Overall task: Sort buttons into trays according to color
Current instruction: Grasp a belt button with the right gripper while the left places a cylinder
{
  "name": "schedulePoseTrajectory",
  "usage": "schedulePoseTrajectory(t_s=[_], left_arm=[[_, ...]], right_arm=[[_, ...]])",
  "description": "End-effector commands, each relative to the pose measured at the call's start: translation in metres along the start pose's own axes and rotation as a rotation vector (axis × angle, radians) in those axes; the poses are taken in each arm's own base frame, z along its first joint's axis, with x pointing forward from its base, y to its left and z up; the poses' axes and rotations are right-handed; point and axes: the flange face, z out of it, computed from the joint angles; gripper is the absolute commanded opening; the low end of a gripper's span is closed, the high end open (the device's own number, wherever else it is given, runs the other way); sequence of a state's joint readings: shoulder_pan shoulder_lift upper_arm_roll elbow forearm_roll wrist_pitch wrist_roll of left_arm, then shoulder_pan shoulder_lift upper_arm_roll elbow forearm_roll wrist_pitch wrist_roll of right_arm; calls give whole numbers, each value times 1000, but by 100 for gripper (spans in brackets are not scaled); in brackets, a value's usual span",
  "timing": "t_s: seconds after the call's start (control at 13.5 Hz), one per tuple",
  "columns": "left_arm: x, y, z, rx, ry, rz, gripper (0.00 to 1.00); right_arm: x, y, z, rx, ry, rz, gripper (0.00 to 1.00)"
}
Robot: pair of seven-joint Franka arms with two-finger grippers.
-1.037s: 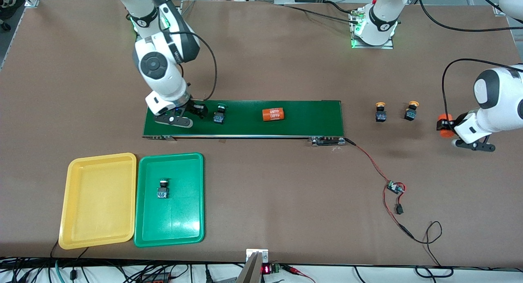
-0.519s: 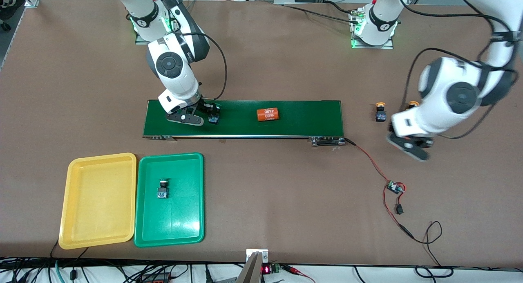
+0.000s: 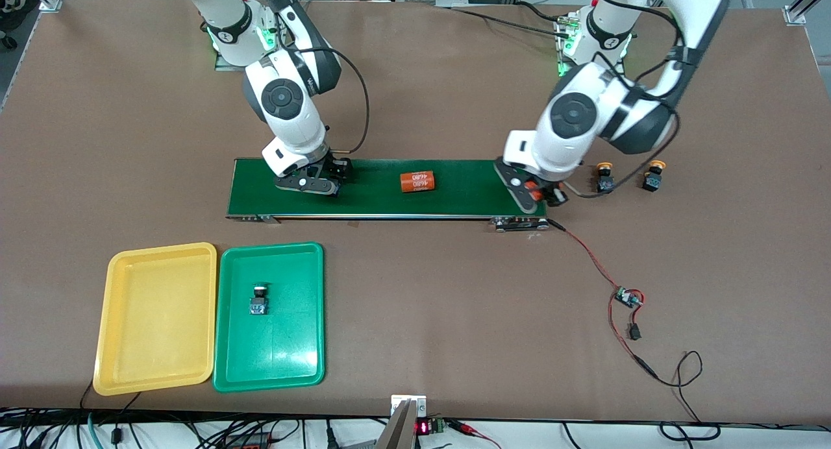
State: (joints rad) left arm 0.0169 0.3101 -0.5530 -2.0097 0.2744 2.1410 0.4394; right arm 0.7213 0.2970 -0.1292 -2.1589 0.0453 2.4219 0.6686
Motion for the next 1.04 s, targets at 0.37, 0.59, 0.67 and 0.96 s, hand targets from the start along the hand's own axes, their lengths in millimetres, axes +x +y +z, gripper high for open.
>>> schedulePoseTrajectory(t_s=[0.37,0.59,0.67,0.96], left_arm=[[50,68,36,131,-111,350,0],[55,77,44,126,-119,372,6],[55,78,49,118,-124,375,10],[54,74,45,127,-121,370,100]], right_arm=[[17,7,-2,14,40,-43,5],[48,18,-49,11,20,-46,2],[64,20,-67,11,20,-74,2],[140,44,-89,22,90,-243,2]])
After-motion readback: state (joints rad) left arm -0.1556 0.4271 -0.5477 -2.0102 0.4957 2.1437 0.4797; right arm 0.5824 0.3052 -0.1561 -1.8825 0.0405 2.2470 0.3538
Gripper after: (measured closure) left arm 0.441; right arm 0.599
